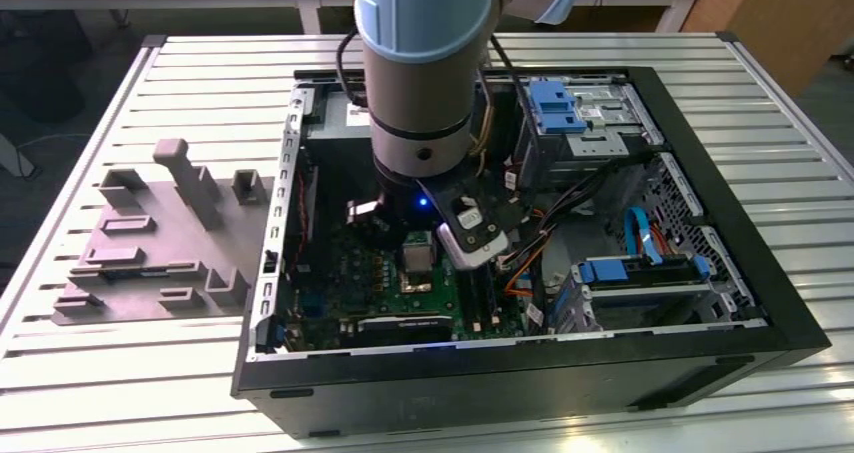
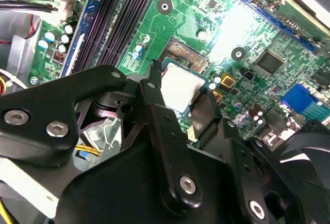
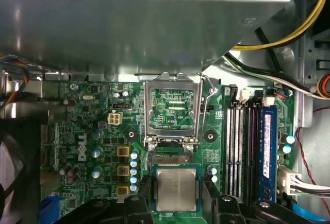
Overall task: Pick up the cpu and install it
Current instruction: 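Place the cpu into insertion slot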
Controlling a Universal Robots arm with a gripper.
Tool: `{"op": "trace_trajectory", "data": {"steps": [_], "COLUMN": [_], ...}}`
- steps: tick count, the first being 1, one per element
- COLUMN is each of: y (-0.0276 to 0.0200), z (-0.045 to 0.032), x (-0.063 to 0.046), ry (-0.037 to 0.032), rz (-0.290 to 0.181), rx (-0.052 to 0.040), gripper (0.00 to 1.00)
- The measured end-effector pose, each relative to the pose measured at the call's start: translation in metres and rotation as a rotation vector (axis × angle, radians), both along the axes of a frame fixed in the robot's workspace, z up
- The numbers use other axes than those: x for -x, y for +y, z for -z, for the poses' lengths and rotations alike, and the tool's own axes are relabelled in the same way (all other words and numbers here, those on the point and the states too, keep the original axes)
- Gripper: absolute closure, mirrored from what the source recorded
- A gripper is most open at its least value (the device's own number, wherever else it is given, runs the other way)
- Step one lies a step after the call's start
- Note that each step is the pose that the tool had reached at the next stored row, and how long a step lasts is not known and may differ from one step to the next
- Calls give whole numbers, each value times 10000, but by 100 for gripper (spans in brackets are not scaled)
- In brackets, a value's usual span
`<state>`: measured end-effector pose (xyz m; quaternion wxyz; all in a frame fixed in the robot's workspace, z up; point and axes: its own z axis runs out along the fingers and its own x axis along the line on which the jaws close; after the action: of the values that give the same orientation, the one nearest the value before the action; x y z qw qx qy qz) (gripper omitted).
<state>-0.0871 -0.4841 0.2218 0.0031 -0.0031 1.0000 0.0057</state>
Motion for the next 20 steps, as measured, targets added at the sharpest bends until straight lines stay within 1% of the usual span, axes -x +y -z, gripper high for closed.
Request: {"op": "trace_trajectory", "data": {"steps": [7,12,20], "y": [-14,-37,-38], "z": [68,132,219], "x": [0,0,26], "ry": [1,0,0], "rz": [114,115,115], "rx": [1,0,1], "gripper": [53,53,53]}}
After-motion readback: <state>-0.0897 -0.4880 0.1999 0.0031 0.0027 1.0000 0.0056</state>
